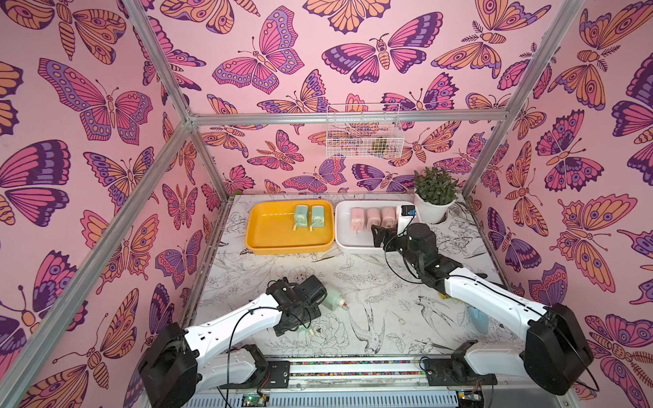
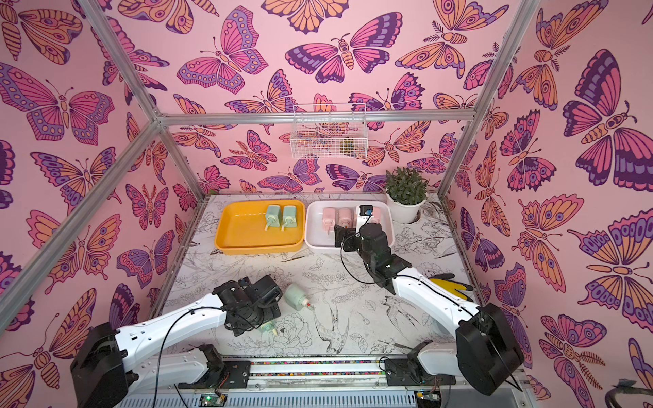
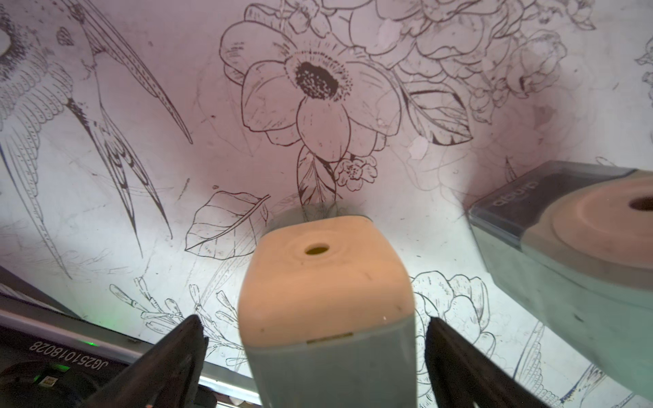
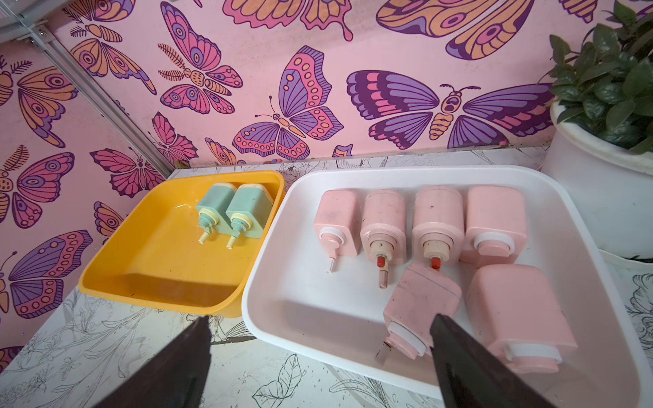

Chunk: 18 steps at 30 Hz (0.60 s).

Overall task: Place the pencil sharpeners by color into the storage box
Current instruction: Pick up the pencil sharpener from the center of the board.

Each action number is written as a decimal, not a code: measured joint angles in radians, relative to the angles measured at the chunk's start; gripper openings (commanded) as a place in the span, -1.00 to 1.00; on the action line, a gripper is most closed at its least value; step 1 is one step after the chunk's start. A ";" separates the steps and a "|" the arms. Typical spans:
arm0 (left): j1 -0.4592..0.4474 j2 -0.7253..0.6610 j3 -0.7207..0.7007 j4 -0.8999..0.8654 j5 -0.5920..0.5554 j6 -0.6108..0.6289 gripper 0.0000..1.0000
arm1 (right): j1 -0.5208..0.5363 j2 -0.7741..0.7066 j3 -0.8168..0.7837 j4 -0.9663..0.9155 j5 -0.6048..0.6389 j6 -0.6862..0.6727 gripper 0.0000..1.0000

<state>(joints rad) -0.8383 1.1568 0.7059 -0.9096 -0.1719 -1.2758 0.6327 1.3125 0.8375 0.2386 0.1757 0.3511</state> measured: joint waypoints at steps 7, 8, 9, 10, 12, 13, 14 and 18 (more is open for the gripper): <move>0.000 -0.021 -0.010 0.001 0.000 -0.016 0.66 | 0.000 0.003 -0.002 0.000 0.003 0.000 0.98; 0.000 -0.022 -0.010 0.001 0.000 -0.016 0.64 | 0.000 0.005 -0.002 0.000 0.003 0.000 0.98; 0.000 -0.024 -0.010 0.001 0.000 -0.017 0.60 | 0.000 0.008 -0.002 0.000 0.003 0.000 0.98; 0.000 -0.024 -0.010 0.001 0.000 -0.018 0.56 | 0.000 0.011 -0.002 0.001 0.003 0.000 0.98; 0.000 -0.024 -0.011 0.002 0.000 -0.016 0.54 | 0.000 0.018 -0.002 0.000 0.002 0.000 0.98; 0.000 -0.024 -0.011 0.001 0.000 -0.015 0.54 | 0.000 0.021 -0.002 0.000 0.002 0.000 0.98; 0.000 -0.024 -0.011 0.001 0.000 -0.014 0.54 | 0.000 0.022 -0.002 0.001 0.003 0.000 0.98; 0.000 -0.022 -0.012 -0.004 0.006 0.005 0.56 | 0.000 0.026 -0.002 0.001 0.003 0.000 0.98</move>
<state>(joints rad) -0.8383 1.1347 0.6941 -0.9134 -0.1654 -1.2705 0.6327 1.3380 0.8356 0.2394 0.1783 0.3515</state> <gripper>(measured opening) 0.771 0.991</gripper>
